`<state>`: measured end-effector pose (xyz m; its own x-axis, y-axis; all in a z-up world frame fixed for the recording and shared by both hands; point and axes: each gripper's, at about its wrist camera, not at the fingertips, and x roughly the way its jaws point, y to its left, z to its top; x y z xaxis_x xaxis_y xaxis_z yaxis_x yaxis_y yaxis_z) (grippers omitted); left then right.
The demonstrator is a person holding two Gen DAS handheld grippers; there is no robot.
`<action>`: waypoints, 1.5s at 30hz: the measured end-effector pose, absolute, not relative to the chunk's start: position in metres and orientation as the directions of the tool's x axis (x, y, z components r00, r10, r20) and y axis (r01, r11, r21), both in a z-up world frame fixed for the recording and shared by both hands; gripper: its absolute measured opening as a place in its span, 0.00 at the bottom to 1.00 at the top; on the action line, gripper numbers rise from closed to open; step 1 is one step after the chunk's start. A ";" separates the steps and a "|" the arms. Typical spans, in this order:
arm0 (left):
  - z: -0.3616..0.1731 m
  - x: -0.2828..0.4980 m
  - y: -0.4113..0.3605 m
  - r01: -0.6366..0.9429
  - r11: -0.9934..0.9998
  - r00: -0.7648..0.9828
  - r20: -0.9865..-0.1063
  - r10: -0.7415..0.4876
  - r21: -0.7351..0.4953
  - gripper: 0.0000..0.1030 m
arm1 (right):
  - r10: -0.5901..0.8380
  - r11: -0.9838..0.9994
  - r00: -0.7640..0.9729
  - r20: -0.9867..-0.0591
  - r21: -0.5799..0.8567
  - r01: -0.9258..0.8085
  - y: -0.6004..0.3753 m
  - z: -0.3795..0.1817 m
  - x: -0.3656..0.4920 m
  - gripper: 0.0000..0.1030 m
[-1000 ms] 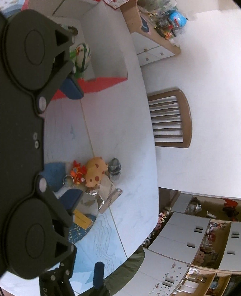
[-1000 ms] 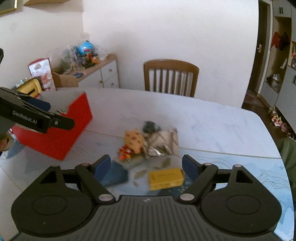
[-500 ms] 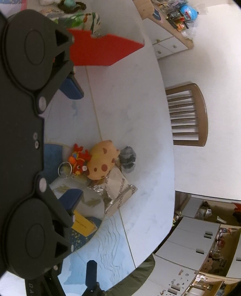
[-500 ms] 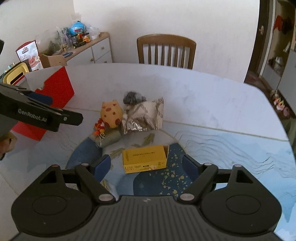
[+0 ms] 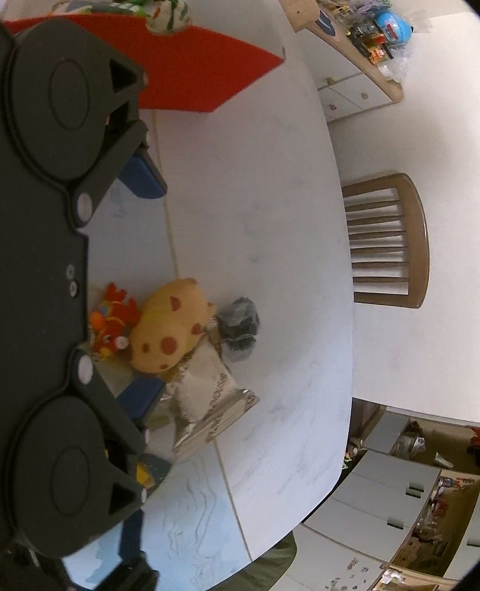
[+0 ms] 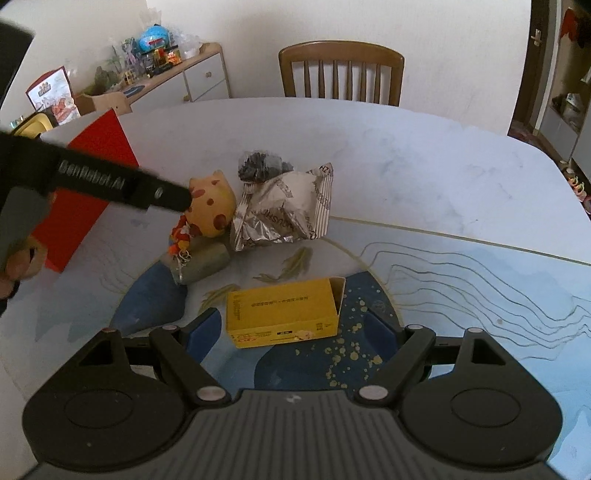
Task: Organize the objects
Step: 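Grasp the yellow spotted plush with the left gripper while the right grasps the yellow box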
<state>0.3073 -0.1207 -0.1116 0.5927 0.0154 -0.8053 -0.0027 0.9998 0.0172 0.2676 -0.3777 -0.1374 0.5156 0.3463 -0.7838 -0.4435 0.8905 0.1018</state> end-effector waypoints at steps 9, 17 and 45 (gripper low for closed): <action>-0.128 0.332 -0.123 0.008 1.000 0.545 -0.838 -0.028 -0.028 0.99 | 0.370 0.879 0.487 -0.791 0.130 -0.459 -0.375 -0.149 0.277 0.82; -0.144 0.335 -0.116 -0.006 0.995 0.505 -0.859 -0.079 -0.095 0.81 | 0.386 0.870 0.478 -0.789 0.139 -0.473 -0.370 -0.154 0.280 0.82; -0.082 0.303 -0.115 0.018 0.988 0.566 -0.813 -0.138 -0.156 0.55 | 0.408 0.866 0.546 -0.732 0.121 -0.485 -0.365 -0.097 0.252 0.70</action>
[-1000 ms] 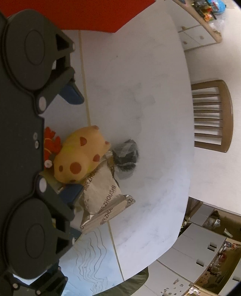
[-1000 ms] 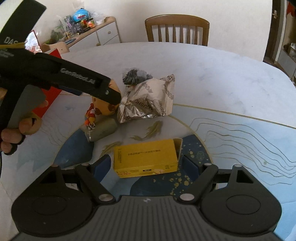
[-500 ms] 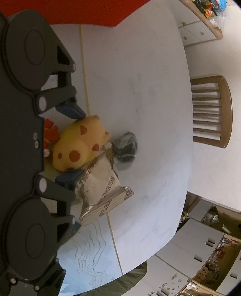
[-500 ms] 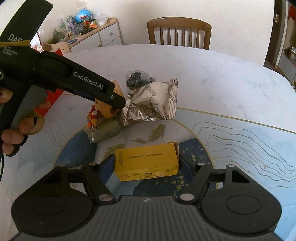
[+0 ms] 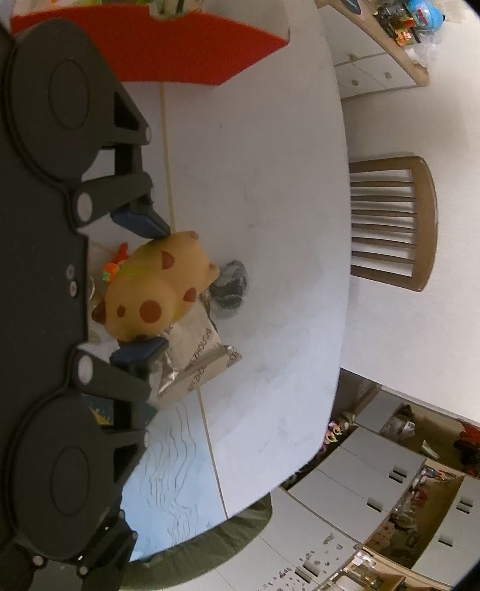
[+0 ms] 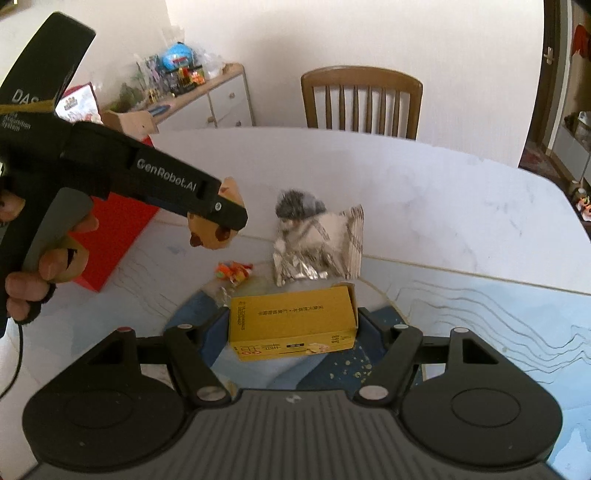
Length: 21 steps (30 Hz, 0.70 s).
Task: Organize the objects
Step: 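Grasp the yellow spotted plush with the left gripper while the right grasps the yellow box, then carry the yellow plush and yellow box with both grippers over the box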
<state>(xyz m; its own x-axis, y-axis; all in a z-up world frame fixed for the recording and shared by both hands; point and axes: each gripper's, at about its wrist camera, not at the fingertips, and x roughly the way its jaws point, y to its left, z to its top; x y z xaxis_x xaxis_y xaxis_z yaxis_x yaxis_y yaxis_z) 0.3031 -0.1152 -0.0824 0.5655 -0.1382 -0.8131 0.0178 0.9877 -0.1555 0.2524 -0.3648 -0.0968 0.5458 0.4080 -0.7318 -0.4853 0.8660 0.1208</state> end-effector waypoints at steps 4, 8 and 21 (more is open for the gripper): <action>-0.067 0.293 -0.111 0.021 0.983 0.575 -0.802 -0.159 -0.180 0.55 | 0.422 0.862 0.554 -0.718 0.129 -0.490 -0.363 -0.078 0.245 0.70; -0.056 0.278 -0.105 0.025 0.983 0.587 -0.793 -0.163 -0.184 0.55 | 0.441 0.853 0.559 -0.702 0.133 -0.506 -0.361 -0.059 0.237 0.70; -0.024 0.233 -0.049 0.009 0.971 0.617 -0.763 -0.193 -0.239 0.55 | 0.493 0.810 0.561 -0.665 0.116 -0.575 -0.309 -0.017 0.211 0.70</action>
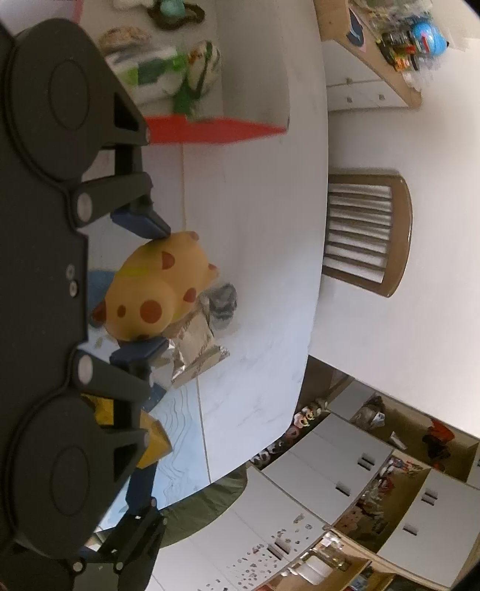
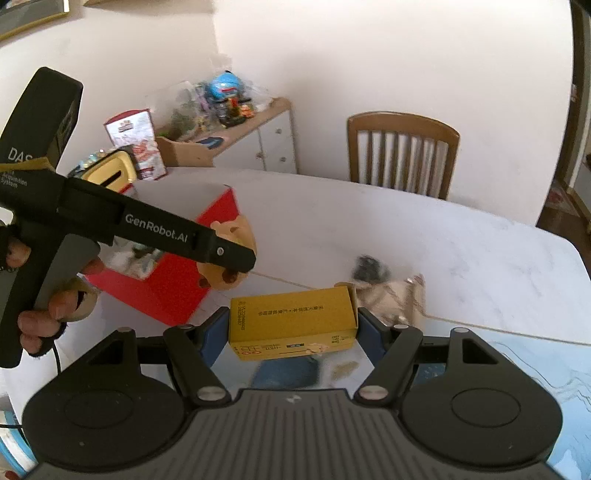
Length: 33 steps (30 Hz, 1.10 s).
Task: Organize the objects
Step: 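Carry the yellow plush and yellow box with both grippers over the box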
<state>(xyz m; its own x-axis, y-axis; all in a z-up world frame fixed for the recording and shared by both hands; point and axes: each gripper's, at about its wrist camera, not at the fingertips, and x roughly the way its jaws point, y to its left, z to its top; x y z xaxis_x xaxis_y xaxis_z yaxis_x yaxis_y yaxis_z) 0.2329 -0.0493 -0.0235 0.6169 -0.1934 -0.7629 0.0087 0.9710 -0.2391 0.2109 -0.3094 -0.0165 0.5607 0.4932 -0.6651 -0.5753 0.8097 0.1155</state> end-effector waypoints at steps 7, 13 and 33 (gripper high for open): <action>-0.016 0.216 -0.008 -0.020 0.969 0.629 -0.756 -0.181 -0.248 0.55 | 0.504 0.795 0.553 -0.664 0.107 -0.597 -0.265 -0.008 0.200 0.70; -0.010 0.204 0.029 -0.033 0.971 0.639 -0.752 -0.162 -0.237 0.55 | 0.510 0.782 0.545 -0.665 0.094 -0.616 -0.220 -0.005 0.194 0.70; -0.026 0.209 0.160 -0.142 0.977 0.626 -0.779 -0.035 -0.158 0.55 | 0.516 0.749 0.490 -0.702 0.093 -0.656 -0.076 -0.027 0.211 0.70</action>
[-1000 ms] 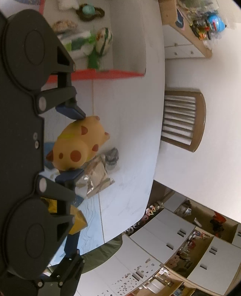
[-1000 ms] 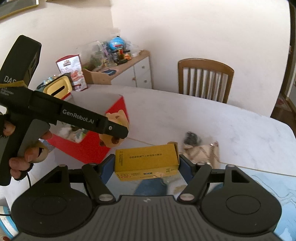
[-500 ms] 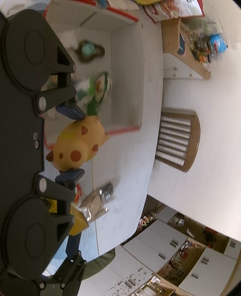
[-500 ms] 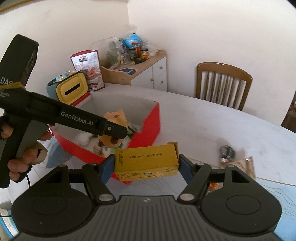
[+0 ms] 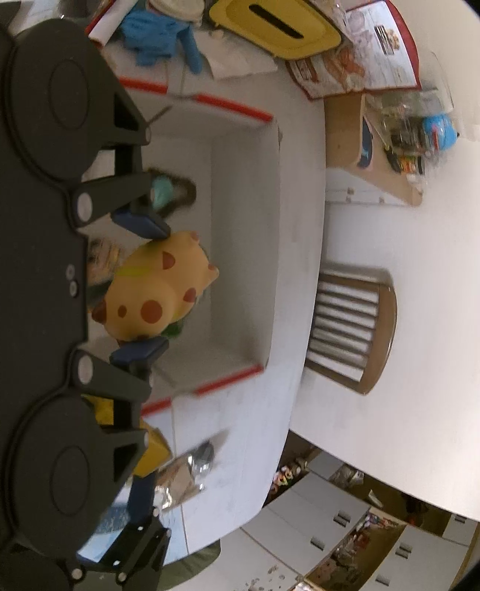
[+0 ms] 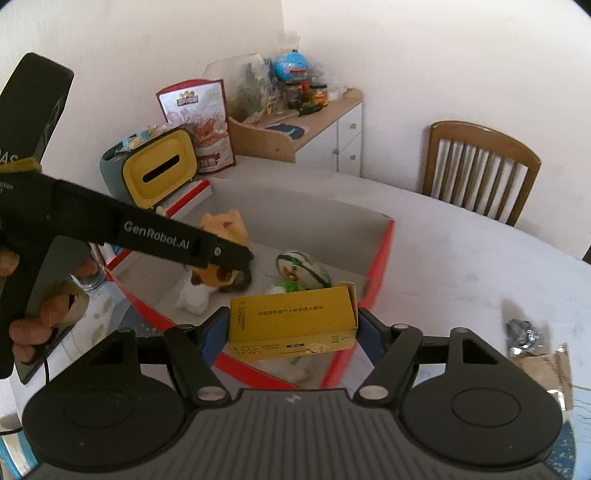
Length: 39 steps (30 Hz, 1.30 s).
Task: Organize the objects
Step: 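Carry the yellow plush and yellow box with both grippers over the box, then open the left gripper to drop the plush while the right releases the yellow box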
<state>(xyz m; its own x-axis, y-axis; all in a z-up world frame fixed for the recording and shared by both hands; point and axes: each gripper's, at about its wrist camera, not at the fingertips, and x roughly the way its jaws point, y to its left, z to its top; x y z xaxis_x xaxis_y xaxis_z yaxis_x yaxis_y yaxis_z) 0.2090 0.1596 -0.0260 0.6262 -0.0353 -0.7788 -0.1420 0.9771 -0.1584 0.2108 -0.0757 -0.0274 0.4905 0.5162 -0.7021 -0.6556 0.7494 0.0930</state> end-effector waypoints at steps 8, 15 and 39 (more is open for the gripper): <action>-0.042 0.231 0.197 -0.183 0.978 0.592 -0.806 0.025 -0.104 0.55 | 0.511 0.730 0.457 -0.728 0.087 -0.678 -0.026 -0.041 0.219 0.70; -0.059 0.255 0.212 -0.179 0.983 0.565 -0.822 0.064 -0.047 0.55 | 0.508 0.707 0.412 -0.756 0.093 -0.701 0.014 -0.061 0.234 0.70; -0.105 0.295 0.227 -0.141 0.988 0.452 -0.892 0.015 -0.055 0.56 | 0.419 0.717 0.318 -0.850 0.096 -0.690 0.077 -0.112 0.262 0.71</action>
